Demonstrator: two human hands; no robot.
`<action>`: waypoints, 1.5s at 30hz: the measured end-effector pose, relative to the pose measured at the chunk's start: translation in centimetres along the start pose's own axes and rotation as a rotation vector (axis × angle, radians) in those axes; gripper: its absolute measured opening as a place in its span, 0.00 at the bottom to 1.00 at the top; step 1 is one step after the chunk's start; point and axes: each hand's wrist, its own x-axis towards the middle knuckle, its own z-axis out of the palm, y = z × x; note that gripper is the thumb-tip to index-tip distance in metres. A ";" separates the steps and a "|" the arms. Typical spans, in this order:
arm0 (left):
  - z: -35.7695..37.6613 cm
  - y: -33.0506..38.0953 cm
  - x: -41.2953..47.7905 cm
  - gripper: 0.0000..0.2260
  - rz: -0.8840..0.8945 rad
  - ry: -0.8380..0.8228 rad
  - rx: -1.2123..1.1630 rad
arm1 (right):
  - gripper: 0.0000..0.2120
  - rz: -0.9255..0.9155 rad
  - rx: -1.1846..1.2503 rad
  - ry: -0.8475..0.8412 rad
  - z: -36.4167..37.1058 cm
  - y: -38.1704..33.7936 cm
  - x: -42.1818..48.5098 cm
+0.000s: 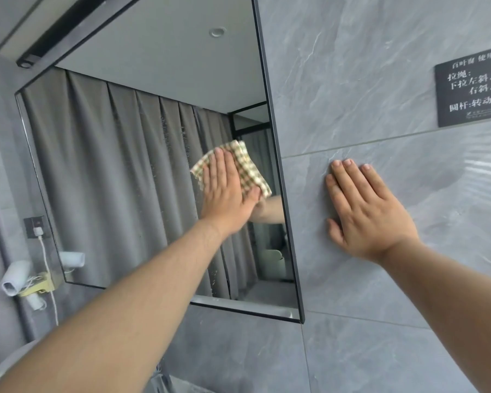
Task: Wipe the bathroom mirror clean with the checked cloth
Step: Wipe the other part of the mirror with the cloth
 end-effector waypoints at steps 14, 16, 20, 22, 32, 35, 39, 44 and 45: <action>12.8 0.2 -17.2 0.43 0.285 -0.137 0.160 | 0.37 0.005 -0.007 0.003 -0.2 0.0 0.1; 12.6 -0.1 -17.1 0.43 0.323 -0.153 0.192 | 0.37 0.003 -0.010 0.001 -0.2 0.0 0.1; 8.7 0.0 -12.8 0.42 0.388 -0.133 0.082 | 0.37 0.004 -0.006 0.007 -0.1 0.0 0.1; 5.8 0.9 -8.6 0.34 0.386 -0.094 -0.043 | 0.37 0.005 -0.007 0.009 -0.1 0.1 0.1; 0.3 1.1 0.8 0.33 0.305 0.069 -0.016 | 0.37 0.008 -0.024 -0.008 0.0 0.0 0.1; 3.2 0.1 -3.1 0.34 0.203 -0.015 0.046 | 0.37 0.008 -0.027 -0.007 0.0 0.0 0.1; 7.3 -1.1 -8.4 0.36 0.164 -0.083 0.048 | 0.37 0.010 -0.037 0.001 0.0 -0.1 0.1; 11.9 -1.2 -14.5 0.40 0.246 -0.018 0.078 | 0.37 0.002 -0.055 0.005 0.0 0.0 0.1; 12.5 -1.0 -15.6 0.40 0.272 -0.014 0.092 | 0.37 0.002 -0.053 0.008 0.0 0.0 0.1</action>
